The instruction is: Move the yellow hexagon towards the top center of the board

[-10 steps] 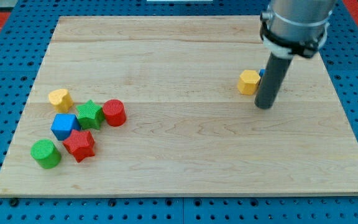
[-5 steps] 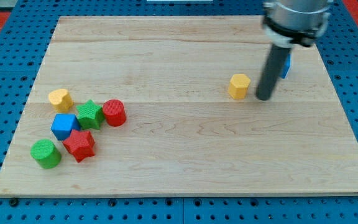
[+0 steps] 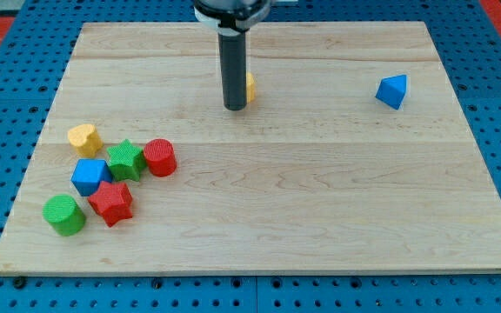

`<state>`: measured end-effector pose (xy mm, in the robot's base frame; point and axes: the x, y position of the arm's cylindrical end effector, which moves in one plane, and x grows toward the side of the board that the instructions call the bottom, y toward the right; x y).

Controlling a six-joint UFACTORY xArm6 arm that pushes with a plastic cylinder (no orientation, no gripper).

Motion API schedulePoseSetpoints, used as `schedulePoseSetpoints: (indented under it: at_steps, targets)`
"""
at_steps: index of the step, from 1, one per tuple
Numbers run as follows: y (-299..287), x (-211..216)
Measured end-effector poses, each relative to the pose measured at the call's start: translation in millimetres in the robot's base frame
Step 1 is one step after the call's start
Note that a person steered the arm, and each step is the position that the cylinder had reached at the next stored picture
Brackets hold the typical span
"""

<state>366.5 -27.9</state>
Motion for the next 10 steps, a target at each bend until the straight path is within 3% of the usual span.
schedulePoseSetpoints:
  at_steps: [2, 4, 5, 7, 8, 10]
  targets:
    - [-0.5, -0.1]
    - [56.7, -34.2]
    - [30.7, -51.6]
    - [2.3, -42.2]
    - [-12.9, -73.0]
    - [-5.2, -82.1]
